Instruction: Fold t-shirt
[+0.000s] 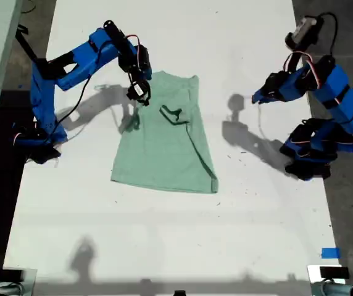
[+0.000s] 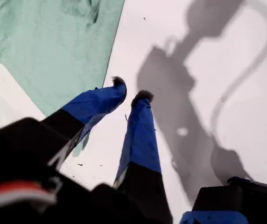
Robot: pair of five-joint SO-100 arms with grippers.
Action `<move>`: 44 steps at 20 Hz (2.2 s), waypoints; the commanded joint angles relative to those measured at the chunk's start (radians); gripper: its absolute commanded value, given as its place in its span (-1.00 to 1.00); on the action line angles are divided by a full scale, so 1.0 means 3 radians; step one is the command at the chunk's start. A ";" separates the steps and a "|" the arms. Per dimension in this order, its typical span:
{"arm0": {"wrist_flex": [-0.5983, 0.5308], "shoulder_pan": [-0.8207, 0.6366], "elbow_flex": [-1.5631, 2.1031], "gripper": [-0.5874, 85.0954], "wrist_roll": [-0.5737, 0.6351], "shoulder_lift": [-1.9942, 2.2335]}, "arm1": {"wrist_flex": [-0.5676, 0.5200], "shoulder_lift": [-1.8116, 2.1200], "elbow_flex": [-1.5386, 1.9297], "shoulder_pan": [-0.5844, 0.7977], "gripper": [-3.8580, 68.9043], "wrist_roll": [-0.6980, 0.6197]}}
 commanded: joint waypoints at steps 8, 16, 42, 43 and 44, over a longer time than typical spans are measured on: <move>-0.0782 0.0440 -0.0322 -0.99 -0.0077 -0.0261 | 0.0102 0.0148 0.0051 -0.0102 -0.70 0.0077; -0.1273 0.0532 -0.0348 -0.52 -0.0031 -0.0481 | 0.0097 0.0148 0.0107 -0.0138 -0.70 0.0123; -0.0164 0.1728 0.2424 -0.42 -0.0501 0.2771 | -0.0874 -0.0695 -0.0128 -0.1810 -0.31 0.0220; -0.0225 0.1759 0.2613 -0.42 -0.0562 0.2879 | -0.0951 -0.0772 -0.0128 -0.1897 -0.27 0.0210; -0.0266 0.1795 0.2756 -0.43 -0.0624 0.2961 | -0.1023 -0.0849 -0.0118 -0.1979 -0.23 0.0210</move>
